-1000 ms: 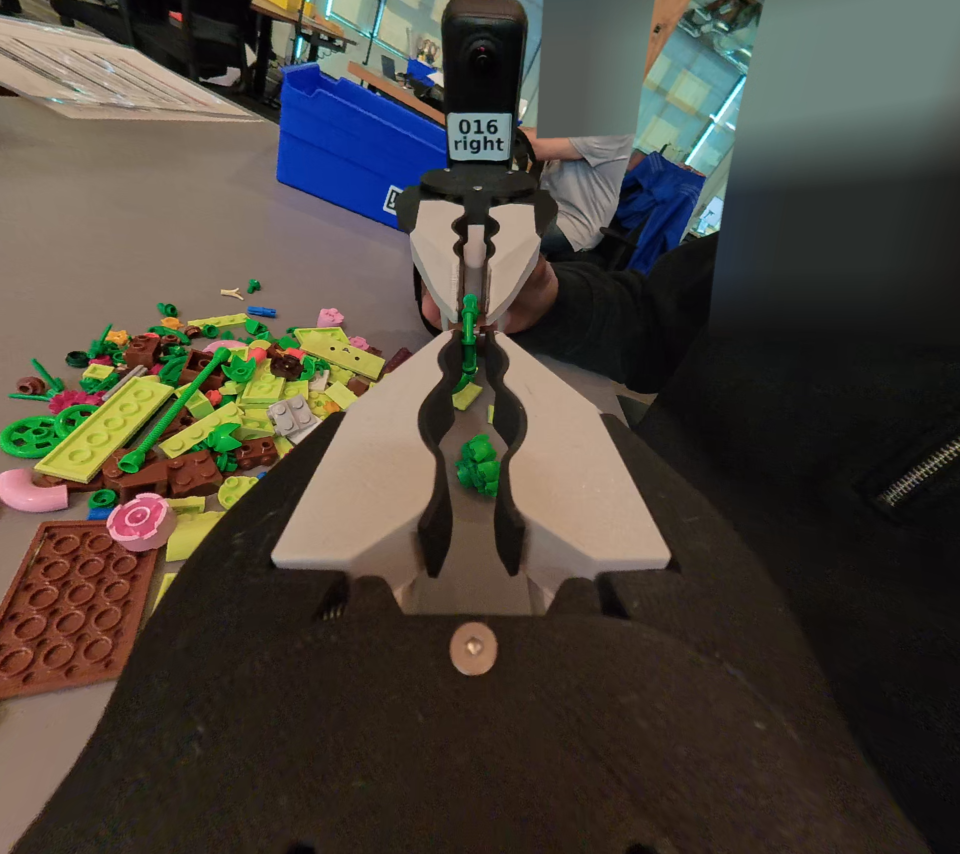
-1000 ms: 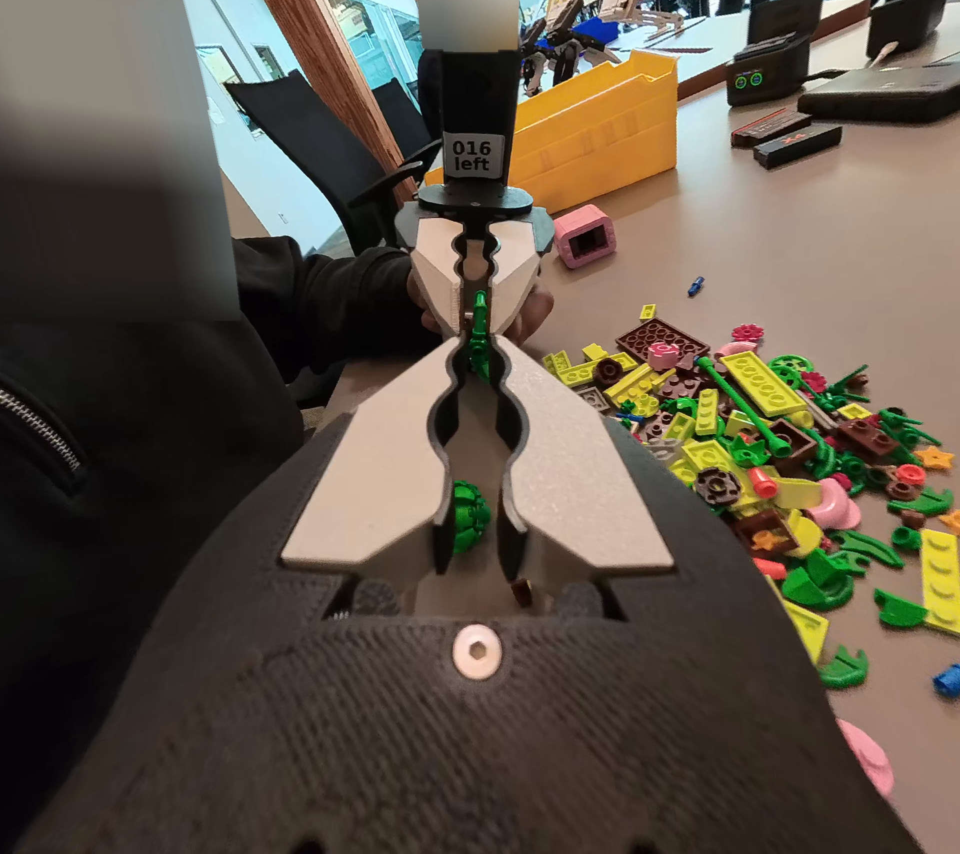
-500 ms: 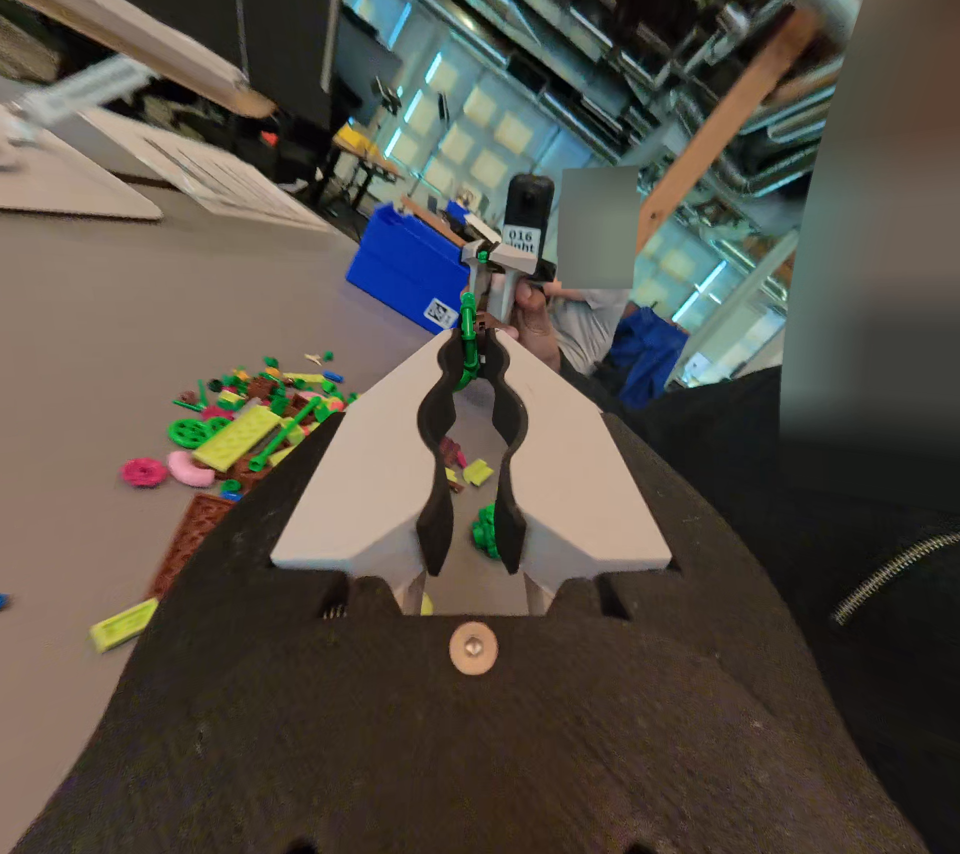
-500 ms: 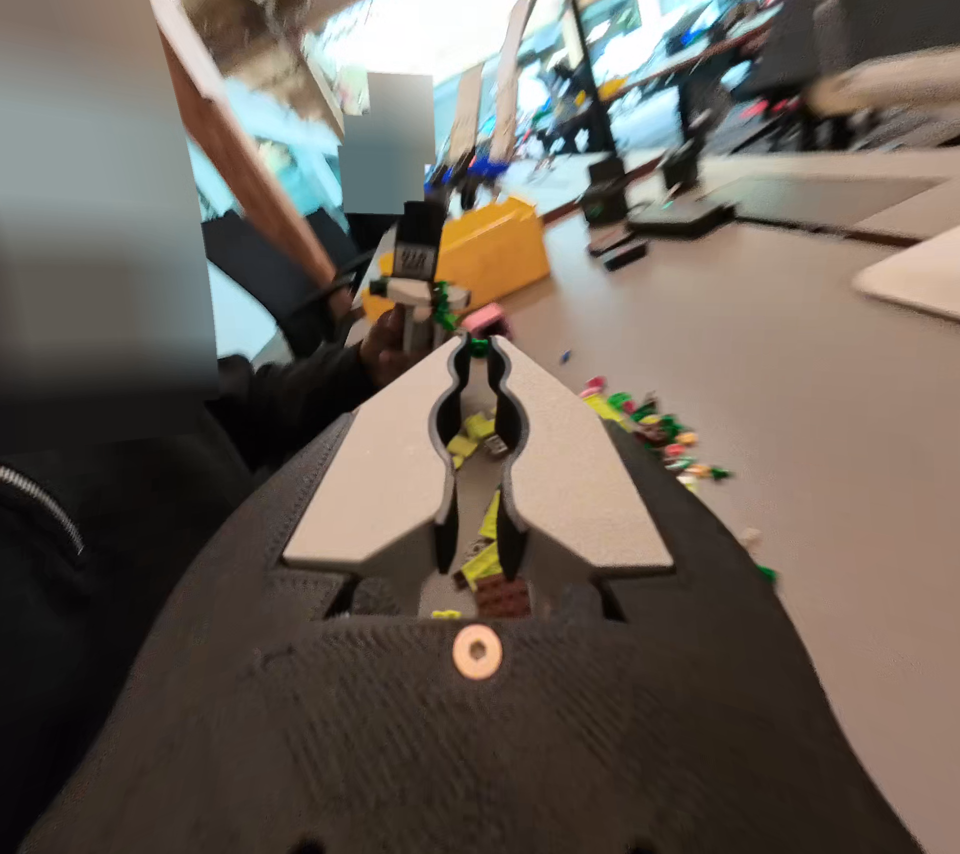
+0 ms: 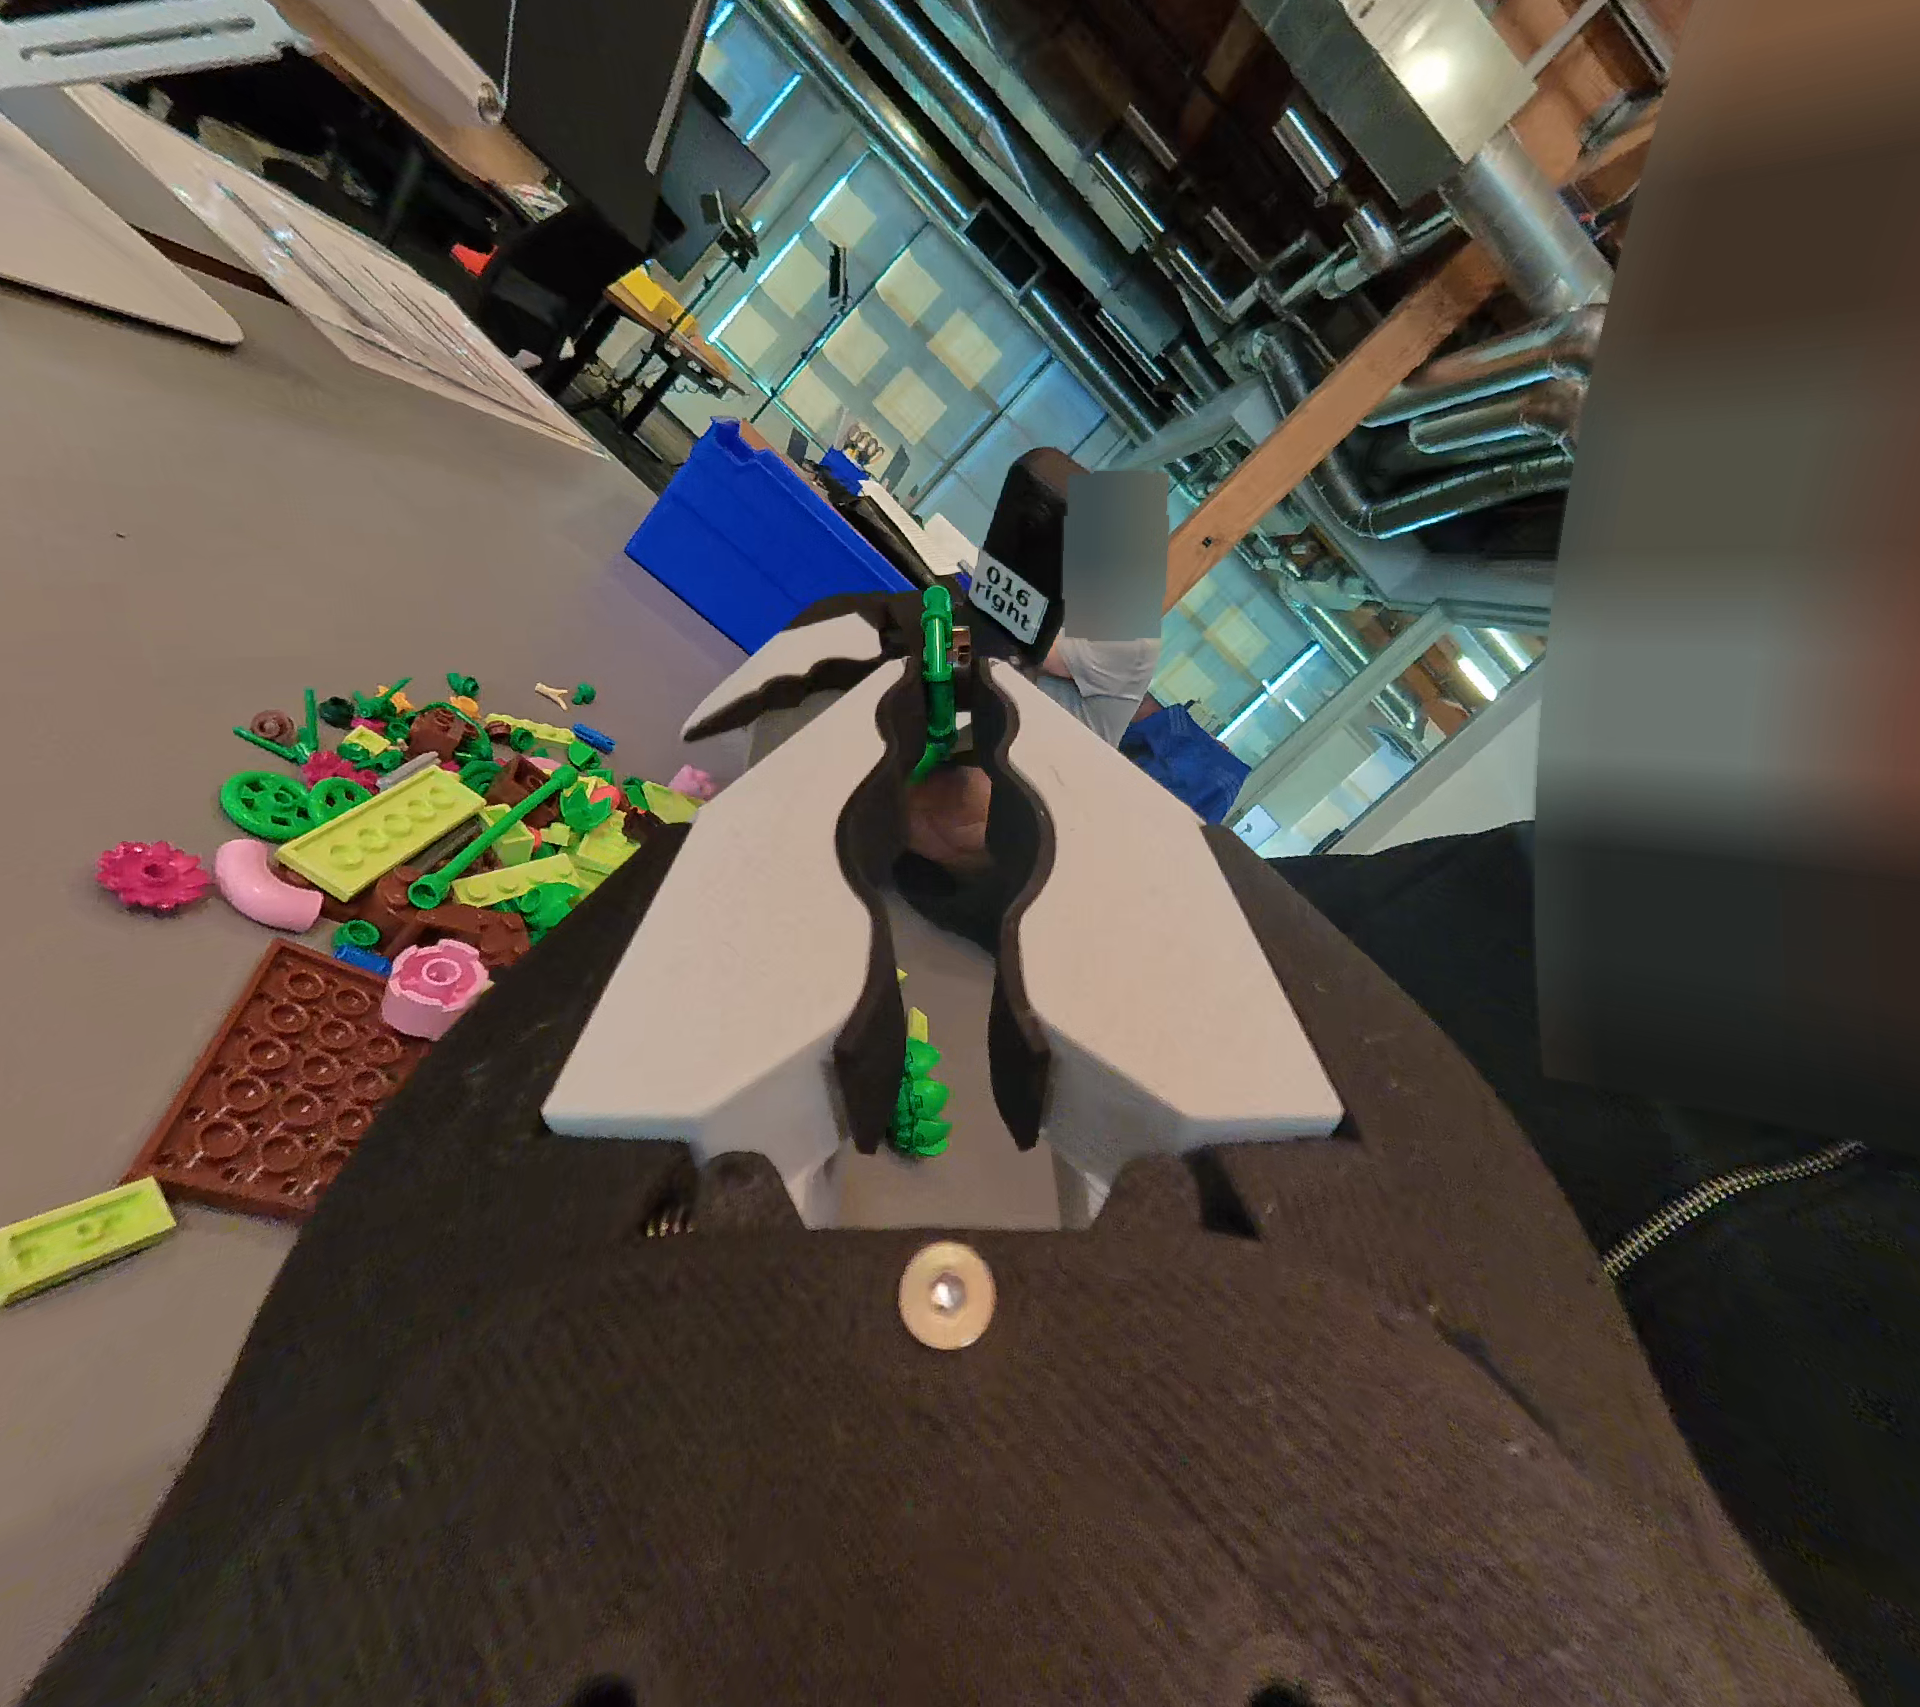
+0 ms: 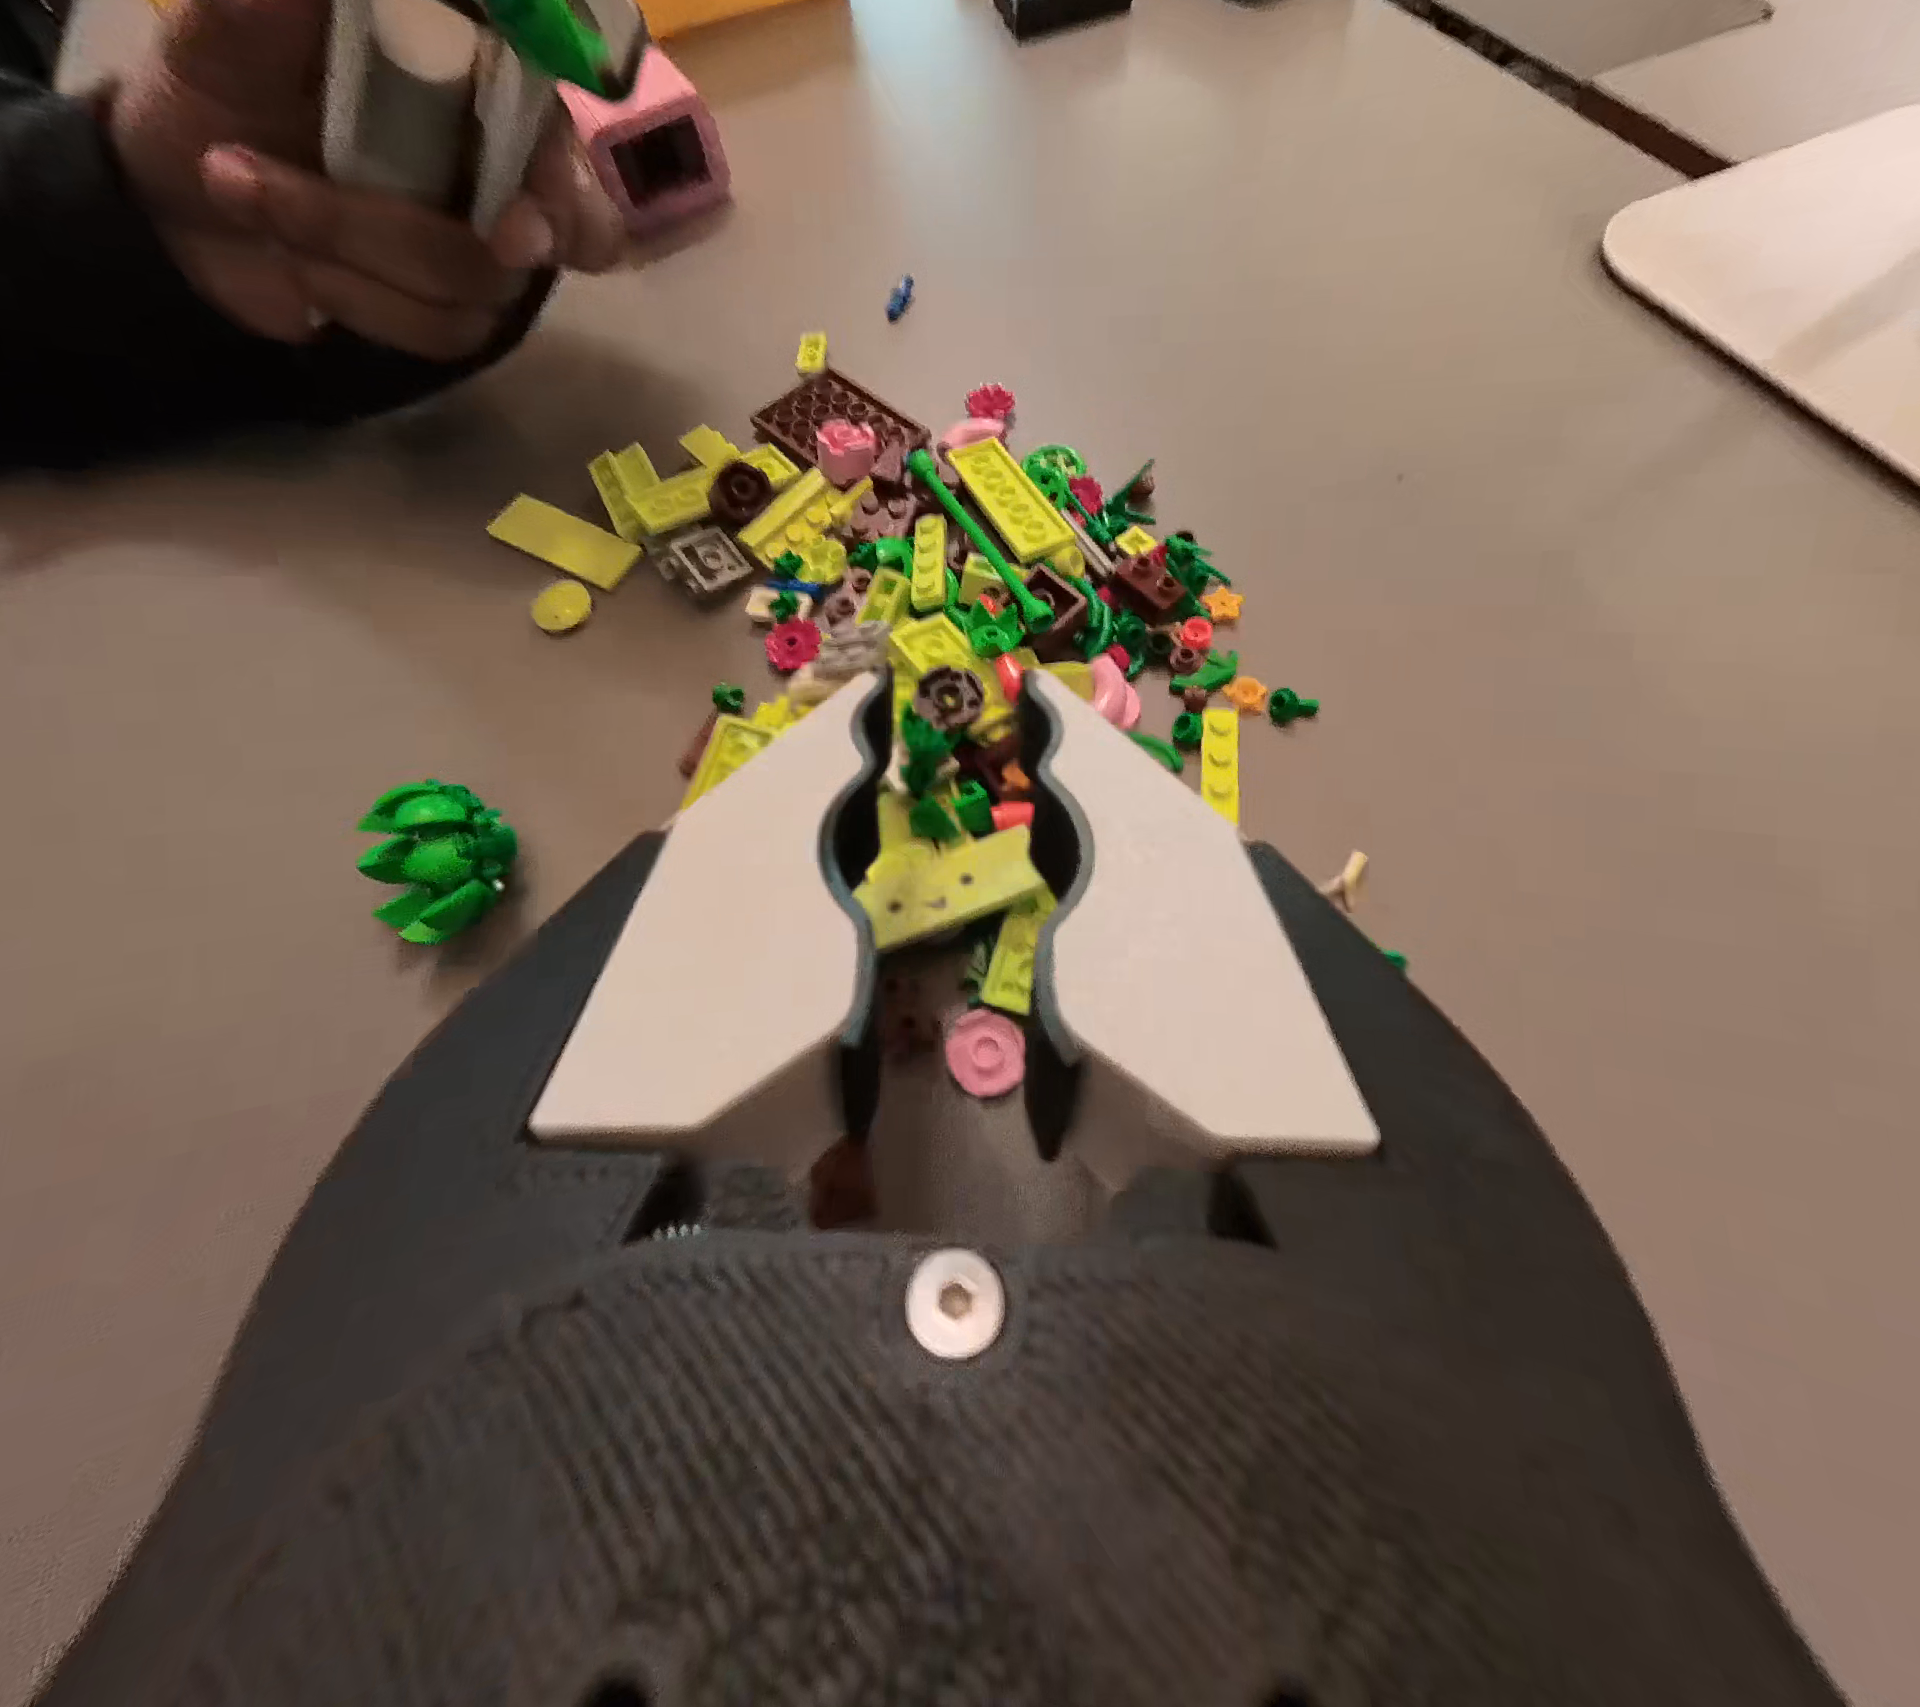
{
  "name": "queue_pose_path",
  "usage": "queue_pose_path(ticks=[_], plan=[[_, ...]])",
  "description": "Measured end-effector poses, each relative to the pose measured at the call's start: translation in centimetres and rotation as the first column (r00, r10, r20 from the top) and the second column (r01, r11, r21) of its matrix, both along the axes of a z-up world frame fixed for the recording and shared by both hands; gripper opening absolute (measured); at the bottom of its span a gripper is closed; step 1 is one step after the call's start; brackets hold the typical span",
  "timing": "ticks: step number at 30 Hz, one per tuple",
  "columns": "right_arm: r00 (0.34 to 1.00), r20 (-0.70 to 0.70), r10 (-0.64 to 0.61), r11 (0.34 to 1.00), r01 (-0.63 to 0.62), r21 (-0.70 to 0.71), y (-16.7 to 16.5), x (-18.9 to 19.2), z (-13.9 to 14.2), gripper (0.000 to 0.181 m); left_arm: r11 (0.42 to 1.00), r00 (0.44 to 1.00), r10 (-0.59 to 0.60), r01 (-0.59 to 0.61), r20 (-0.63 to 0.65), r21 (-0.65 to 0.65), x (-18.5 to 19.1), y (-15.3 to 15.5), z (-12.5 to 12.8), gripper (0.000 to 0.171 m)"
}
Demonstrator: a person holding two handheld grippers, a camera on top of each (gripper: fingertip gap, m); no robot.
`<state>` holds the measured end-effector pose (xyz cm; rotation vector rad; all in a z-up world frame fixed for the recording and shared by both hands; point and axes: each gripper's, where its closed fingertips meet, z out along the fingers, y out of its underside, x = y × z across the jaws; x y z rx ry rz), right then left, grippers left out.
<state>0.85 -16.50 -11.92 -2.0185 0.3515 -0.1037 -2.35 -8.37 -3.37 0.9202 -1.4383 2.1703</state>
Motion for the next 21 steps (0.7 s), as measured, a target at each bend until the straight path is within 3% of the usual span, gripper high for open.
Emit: queue_pose_path(ticks=[4,8,12,16,21], plan=[[0.996,0.014,0.091,0.968,-0.092,0.235,1.7,-2.4,4.1,0.026,0.998,0.998,-0.059,0.059,-0.012,-0.001,-0.9,-1.4,-0.3,0.005],[0.969,-0.089,0.231,0.892,-0.174,0.416,3.2,-5.4,6.3,0.029,0.992,0.992,-0.127,0.127,-0.011,-0.002,-2.3,-3.3,-0.4,0.005],[0.929,-0.185,0.321,0.846,-0.193,0.497,3.8,-6.6,6.8,0.024,0.984,0.984,-0.176,0.176,-0.021,0.010,-3.1,-4.5,-0.9,0.005],[0.900,-0.243,0.362,0.819,-0.183,0.544,3.8,-6.7,7.0,0.001,0.981,0.981,-0.193,0.194,-0.027,0.019,-3.3,-4.8,-1.3,0.005],[0.881,-0.243,0.405,0.803,-0.215,0.556,3.6,-7.0,7.1,0.006,0.981,0.982,-0.189,0.189,-0.002,0.034,-3.4,-4.8,-1.2,0.005]])
